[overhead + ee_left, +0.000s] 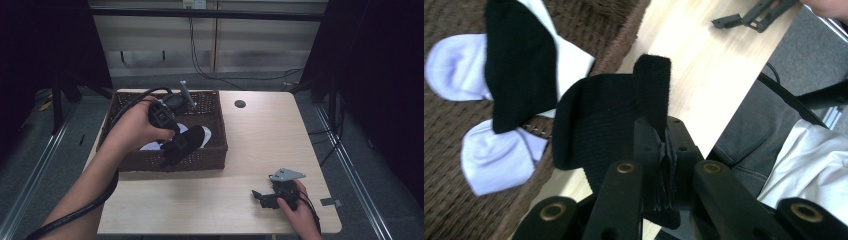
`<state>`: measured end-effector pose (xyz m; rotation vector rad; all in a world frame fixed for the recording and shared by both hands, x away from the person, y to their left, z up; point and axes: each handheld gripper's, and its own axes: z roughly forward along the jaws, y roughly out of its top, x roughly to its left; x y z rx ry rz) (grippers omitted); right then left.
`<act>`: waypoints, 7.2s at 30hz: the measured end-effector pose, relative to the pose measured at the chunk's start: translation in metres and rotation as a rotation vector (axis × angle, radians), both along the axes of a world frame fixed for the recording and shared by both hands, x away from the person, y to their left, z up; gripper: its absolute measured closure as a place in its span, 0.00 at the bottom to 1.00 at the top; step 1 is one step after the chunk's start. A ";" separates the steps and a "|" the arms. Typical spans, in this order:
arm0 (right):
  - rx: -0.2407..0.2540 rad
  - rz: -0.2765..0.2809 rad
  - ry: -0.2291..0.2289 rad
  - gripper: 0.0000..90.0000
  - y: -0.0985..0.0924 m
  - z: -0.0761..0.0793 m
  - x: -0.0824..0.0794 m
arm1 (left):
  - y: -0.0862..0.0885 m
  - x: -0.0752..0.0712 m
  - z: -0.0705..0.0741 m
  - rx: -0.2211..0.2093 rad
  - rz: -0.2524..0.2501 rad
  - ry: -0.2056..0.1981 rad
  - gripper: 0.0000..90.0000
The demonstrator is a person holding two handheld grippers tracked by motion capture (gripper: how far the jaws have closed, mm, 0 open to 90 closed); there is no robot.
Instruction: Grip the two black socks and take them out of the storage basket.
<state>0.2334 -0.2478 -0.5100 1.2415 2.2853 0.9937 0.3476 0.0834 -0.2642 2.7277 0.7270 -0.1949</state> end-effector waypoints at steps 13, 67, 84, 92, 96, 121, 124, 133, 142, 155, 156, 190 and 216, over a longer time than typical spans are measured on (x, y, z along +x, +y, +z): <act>-0.001 0.002 -0.002 0.15 0.000 0.000 0.000 | -0.006 -0.001 -0.036 0.004 -0.021 0.046 0.95; 0.000 0.001 -0.001 0.15 0.000 0.000 0.000 | -0.005 0.028 -0.056 0.034 0.064 -0.018 0.63; 0.002 -0.004 0.006 0.15 0.000 0.000 0.000 | 0.005 0.078 -0.086 0.087 0.173 -0.081 0.54; 0.001 -0.003 0.004 0.15 0.000 0.000 0.000 | 0.013 0.098 -0.113 0.098 0.229 -0.074 0.52; 0.002 -0.003 0.005 0.15 0.000 0.000 0.000 | 0.015 0.103 -0.128 0.107 0.238 -0.063 0.51; 0.001 -0.001 0.000 0.15 0.000 0.000 0.000 | 0.019 0.125 -0.181 0.128 0.278 -0.008 0.49; 0.001 0.000 -0.001 0.15 0.000 0.000 0.000 | 0.019 0.125 -0.182 0.134 0.269 -0.009 0.51; 0.001 -0.001 0.000 0.15 0.000 0.000 0.000 | 0.016 0.123 -0.180 0.174 0.220 0.006 0.85; 0.001 -0.003 0.004 0.15 0.000 0.000 0.000 | 0.018 0.120 -0.164 0.168 0.231 0.033 0.99; 0.002 -0.003 0.004 0.15 0.000 0.000 0.000 | 0.016 0.117 -0.134 0.161 0.215 0.022 0.99; 0.001 -0.003 0.004 0.15 0.000 0.000 0.000 | 0.016 0.117 -0.131 0.161 0.215 0.020 0.99; 0.000 -0.003 0.005 0.15 0.000 0.000 0.000 | 0.026 0.105 -0.033 0.216 0.180 0.025 0.99; -0.003 -0.001 0.006 0.15 0.000 0.000 0.000 | 0.029 0.077 0.033 0.226 0.136 -0.009 0.99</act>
